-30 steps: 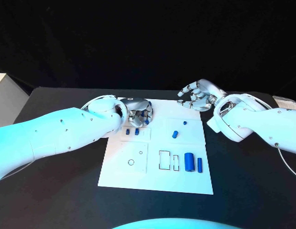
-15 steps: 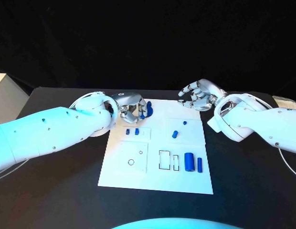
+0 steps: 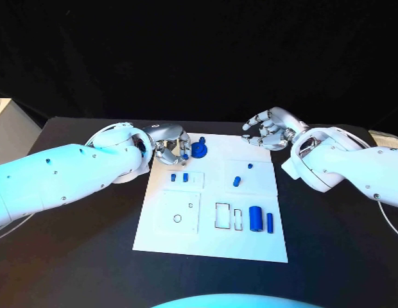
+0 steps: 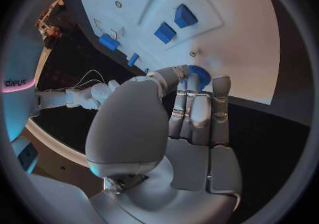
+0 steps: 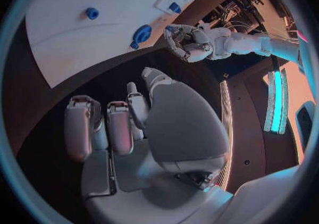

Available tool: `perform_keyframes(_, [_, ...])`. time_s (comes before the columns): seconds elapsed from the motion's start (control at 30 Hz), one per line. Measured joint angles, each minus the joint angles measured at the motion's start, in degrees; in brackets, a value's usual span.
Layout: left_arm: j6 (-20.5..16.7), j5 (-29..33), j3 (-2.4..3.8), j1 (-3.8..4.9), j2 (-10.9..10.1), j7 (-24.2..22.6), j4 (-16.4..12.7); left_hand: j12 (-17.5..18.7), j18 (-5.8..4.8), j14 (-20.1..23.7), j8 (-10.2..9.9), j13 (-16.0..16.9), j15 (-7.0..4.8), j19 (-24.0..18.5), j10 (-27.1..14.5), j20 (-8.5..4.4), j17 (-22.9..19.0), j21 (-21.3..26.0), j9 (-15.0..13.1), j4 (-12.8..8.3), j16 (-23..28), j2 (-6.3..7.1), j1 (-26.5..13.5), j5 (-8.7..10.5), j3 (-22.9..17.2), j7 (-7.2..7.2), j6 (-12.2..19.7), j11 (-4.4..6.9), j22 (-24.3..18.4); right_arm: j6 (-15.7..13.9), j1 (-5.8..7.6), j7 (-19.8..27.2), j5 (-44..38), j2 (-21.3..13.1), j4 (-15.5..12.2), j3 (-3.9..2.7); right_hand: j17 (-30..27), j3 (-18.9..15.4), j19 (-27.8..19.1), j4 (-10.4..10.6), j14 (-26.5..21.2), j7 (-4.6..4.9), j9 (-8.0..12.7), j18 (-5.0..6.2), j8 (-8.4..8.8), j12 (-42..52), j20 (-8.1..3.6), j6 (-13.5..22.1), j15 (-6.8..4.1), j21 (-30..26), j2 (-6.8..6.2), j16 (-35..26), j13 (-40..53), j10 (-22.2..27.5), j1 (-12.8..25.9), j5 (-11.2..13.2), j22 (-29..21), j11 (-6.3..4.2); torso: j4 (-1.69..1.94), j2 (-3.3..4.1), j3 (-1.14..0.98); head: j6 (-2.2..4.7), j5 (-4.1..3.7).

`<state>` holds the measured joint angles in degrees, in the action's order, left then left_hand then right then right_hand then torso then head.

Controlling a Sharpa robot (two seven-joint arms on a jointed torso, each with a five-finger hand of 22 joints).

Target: Assemble the parts on the task board

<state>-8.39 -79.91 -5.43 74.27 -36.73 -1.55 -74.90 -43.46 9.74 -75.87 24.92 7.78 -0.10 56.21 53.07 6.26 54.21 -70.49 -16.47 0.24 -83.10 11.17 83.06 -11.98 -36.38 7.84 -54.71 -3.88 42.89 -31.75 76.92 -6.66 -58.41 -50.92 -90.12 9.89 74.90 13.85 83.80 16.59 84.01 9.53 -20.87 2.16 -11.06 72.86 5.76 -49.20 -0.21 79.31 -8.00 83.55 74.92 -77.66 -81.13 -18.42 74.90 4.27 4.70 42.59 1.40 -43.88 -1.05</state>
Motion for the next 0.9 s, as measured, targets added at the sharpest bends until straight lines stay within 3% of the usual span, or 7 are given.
perform_keyframes(0.9, [2.13,0.88,-0.29,-0.82,0.73,0.59,2.15,0.42,0.0,0.0,-0.51,-0.08,0.0,0.0,0.09,0.0,-0.65,0.0,-0.28,0.0,0.0,-0.31,-0.31,0.01,0.01,-0.09,-0.05,0.08,-0.23,0.0,-0.01,-0.02,-0.07,0.01,-0.09,0.01,0.04,0.24,0.0,-0.25,0.0,0.0,0.0,0.0,0.0,0.0,0.0,0.0,0.0,0.0,0.0,0.0,0.0,0.0,0.0,0.0,0.03,0.0,-0.05,0.08,0.02,-0.23,0.16])
